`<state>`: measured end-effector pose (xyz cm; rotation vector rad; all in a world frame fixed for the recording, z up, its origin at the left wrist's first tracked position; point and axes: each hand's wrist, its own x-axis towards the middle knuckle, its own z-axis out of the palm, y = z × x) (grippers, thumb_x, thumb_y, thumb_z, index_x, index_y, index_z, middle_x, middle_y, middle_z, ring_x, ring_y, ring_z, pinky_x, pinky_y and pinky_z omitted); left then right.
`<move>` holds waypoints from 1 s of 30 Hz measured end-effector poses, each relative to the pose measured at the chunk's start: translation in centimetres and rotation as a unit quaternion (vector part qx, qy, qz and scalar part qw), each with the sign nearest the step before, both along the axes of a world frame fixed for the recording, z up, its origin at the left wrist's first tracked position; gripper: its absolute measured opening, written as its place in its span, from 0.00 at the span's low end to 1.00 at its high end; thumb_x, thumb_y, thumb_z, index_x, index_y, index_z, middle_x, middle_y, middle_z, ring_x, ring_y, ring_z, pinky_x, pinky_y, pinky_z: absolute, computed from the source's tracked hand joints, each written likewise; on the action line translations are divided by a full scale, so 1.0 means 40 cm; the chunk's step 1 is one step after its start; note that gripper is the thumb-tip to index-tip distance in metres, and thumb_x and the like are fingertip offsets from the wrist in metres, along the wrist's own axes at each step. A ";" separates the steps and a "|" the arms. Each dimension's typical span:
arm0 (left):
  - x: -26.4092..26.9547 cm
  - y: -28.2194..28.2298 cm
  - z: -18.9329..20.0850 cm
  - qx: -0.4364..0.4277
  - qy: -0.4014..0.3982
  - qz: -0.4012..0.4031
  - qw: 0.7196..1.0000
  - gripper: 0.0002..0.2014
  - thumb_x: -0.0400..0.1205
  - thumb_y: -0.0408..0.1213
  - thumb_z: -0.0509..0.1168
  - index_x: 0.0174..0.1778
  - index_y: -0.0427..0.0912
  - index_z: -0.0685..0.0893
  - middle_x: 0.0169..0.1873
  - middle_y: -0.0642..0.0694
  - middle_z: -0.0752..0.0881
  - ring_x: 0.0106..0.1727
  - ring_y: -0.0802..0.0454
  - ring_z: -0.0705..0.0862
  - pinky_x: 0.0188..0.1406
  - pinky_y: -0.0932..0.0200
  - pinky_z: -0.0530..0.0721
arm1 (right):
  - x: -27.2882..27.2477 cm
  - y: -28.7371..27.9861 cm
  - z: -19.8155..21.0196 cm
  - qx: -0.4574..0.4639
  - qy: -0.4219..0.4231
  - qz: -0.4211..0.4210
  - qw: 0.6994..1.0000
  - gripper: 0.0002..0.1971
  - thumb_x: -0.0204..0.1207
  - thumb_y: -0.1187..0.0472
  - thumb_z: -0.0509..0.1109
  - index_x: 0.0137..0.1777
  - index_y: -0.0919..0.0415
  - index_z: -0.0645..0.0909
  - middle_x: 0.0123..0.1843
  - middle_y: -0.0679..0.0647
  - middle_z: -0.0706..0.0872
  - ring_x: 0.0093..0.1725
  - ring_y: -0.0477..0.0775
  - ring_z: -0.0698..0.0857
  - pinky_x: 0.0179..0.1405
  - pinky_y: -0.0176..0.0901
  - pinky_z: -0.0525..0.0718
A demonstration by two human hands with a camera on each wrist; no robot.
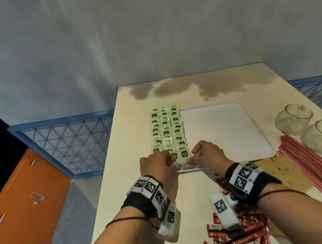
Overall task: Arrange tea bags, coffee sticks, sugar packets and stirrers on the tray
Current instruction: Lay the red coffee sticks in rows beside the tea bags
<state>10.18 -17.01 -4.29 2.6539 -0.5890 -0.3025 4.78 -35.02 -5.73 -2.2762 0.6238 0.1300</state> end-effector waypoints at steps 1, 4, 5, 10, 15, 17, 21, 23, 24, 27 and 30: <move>0.001 -0.001 -0.001 0.002 0.000 0.003 1.000 0.11 0.74 0.55 0.73 0.48 0.57 0.84 0.42 0.59 0.86 0.51 0.58 0.84 0.62 0.51 0.71 | 0.003 0.002 -0.001 -0.013 0.004 0.003 1.000 0.19 0.64 0.42 0.83 0.42 0.46 0.75 0.41 0.41 0.85 0.49 0.47 0.85 0.61 0.53 0.77; 0.002 -0.004 0.008 0.007 -0.001 0.002 1.000 0.11 0.75 0.55 0.72 0.48 0.57 0.83 0.42 0.60 0.85 0.52 0.57 0.84 0.61 0.52 0.68 | 0.007 0.007 -0.001 -0.037 0.012 0.018 0.999 0.20 0.65 0.41 0.82 0.44 0.46 0.73 0.42 0.40 0.84 0.50 0.48 0.84 0.63 0.54 0.76; -0.003 -0.003 0.013 0.010 -0.002 -0.001 1.000 0.10 0.76 0.55 0.71 0.49 0.56 0.83 0.43 0.59 0.86 0.52 0.56 0.84 0.61 0.51 0.69 | 0.002 0.009 0.002 -0.035 0.009 0.021 0.999 0.21 0.65 0.41 0.82 0.46 0.46 0.73 0.43 0.40 0.84 0.51 0.49 0.84 0.62 0.54 0.76; -0.036 0.024 0.049 0.005 0.001 -0.076 0.997 0.07 0.75 0.49 0.73 0.46 0.55 0.87 0.39 0.59 0.84 0.49 0.54 0.85 0.61 0.50 0.77 | -0.067 0.007 0.052 -0.043 -0.042 0.060 0.996 0.23 0.68 0.42 0.80 0.58 0.49 0.77 0.49 0.42 0.84 0.49 0.47 0.83 0.56 0.49 0.73; -0.105 0.068 0.065 0.010 -0.029 -0.194 0.981 0.05 0.78 0.45 0.72 0.49 0.54 0.88 0.45 0.55 0.86 0.50 0.53 0.84 0.51 0.54 0.80 | -0.233 -0.002 0.107 0.026 -0.062 0.171 0.983 0.09 0.71 0.54 0.80 0.49 0.49 0.86 0.42 0.45 0.88 0.39 0.41 0.83 0.45 0.41 0.80; -0.146 0.079 0.062 0.019 -0.018 -0.244 0.969 0.06 0.78 0.44 0.72 0.49 0.53 0.88 0.45 0.56 0.85 0.50 0.54 0.83 0.48 0.56 0.79 | -0.292 -0.004 0.113 0.025 -0.048 0.220 0.974 0.08 0.70 0.54 0.81 0.47 0.49 0.87 0.40 0.46 0.88 0.37 0.40 0.83 0.40 0.37 0.79; -0.234 0.080 0.038 0.053 0.035 -0.349 0.935 0.19 0.72 0.54 0.76 0.55 0.52 0.84 0.48 0.55 0.80 0.50 0.54 0.79 0.48 0.55 0.78 | -0.388 -0.009 0.097 -0.055 -0.016 0.307 0.950 0.13 0.66 0.45 0.82 0.48 0.45 0.87 0.43 0.42 0.86 0.43 0.38 0.81 0.38 0.29 0.75; -0.276 0.075 0.027 0.067 0.062 -0.385 0.918 0.29 0.65 0.62 0.78 0.58 0.54 0.80 0.50 0.55 0.78 0.50 0.55 0.75 0.49 0.56 0.76 | -0.425 -0.015 0.093 -0.057 -0.011 0.326 0.944 0.17 0.64 0.42 0.82 0.50 0.45 0.87 0.46 0.41 0.84 0.45 0.38 0.80 0.40 0.32 0.75; -0.294 0.071 0.023 0.079 0.064 -0.401 0.910 0.34 0.62 0.65 0.78 0.59 0.55 0.78 0.52 0.55 0.76 0.51 0.55 0.74 0.49 0.57 0.76 | -0.437 -0.021 0.092 -0.058 -0.012 0.331 0.942 0.19 0.63 0.42 0.83 0.52 0.46 0.86 0.47 0.40 0.83 0.45 0.37 0.79 0.39 0.32 0.74; -0.341 0.055 0.014 0.118 0.038 -0.447 0.886 0.42 0.57 0.69 0.79 0.63 0.56 0.73 0.57 0.52 0.75 0.53 0.55 0.71 0.52 0.56 0.75 | -0.461 -0.051 0.095 -0.091 0.003 0.349 0.933 0.26 0.60 0.40 0.84 0.57 0.43 0.84 0.51 0.33 0.76 0.49 0.31 0.74 0.45 0.29 0.69; -0.371 0.046 -0.006 0.136 0.010 -0.480 0.867 0.44 0.58 0.67 0.80 0.66 0.56 0.69 0.61 0.51 0.72 0.53 0.57 0.67 0.50 0.57 0.70 | -0.482 -0.082 0.097 -0.136 0.032 0.378 0.915 0.33 0.57 0.40 0.85 0.63 0.36 0.79 0.56 0.31 0.71 0.55 0.31 0.70 0.55 0.33 0.66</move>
